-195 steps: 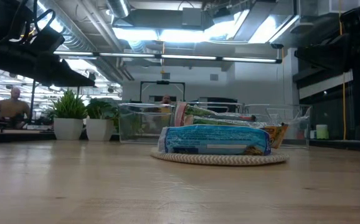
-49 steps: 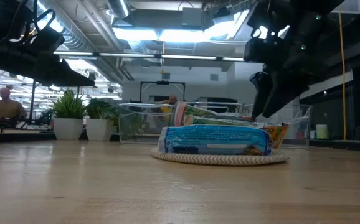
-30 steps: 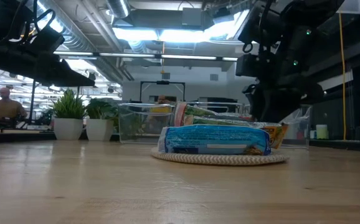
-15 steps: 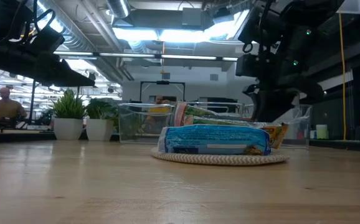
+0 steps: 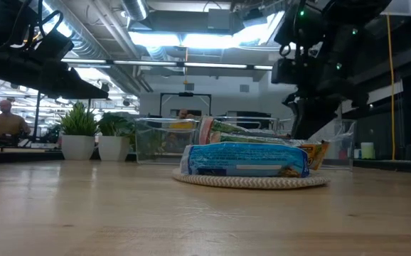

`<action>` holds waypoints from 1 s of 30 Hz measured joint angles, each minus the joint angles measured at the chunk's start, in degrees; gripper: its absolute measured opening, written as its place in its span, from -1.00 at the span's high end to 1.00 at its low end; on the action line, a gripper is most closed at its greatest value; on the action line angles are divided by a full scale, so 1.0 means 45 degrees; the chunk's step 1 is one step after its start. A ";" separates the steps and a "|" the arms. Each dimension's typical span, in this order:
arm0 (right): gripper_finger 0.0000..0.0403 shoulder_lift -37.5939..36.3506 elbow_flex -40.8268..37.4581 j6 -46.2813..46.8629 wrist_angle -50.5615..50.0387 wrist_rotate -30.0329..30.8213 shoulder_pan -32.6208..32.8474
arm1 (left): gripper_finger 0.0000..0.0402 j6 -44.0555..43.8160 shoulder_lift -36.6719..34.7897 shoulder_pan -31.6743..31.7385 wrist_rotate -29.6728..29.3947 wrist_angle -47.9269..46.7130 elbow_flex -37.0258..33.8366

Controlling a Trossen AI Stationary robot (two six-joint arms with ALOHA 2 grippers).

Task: Pick and place Granola Bars by type
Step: Put the red granola bar into the right transparent bin

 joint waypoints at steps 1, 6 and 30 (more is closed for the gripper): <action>0.95 -0.0108 0.0219 0.0154 -0.0303 0.0172 0.0001 | 0.98 -0.0002 0.0002 -0.0002 0.0000 -0.0005 0.0002; 0.97 -0.0560 0.1610 0.0213 -0.1785 0.0895 0.0228 | 0.98 0.0000 0.0005 -0.0002 0.0000 -0.0005 0.0002; 0.98 -0.0681 0.5744 -0.1437 -0.4573 0.0865 0.0829 | 0.98 0.0000 0.0000 0.0002 0.0000 -0.0005 0.0002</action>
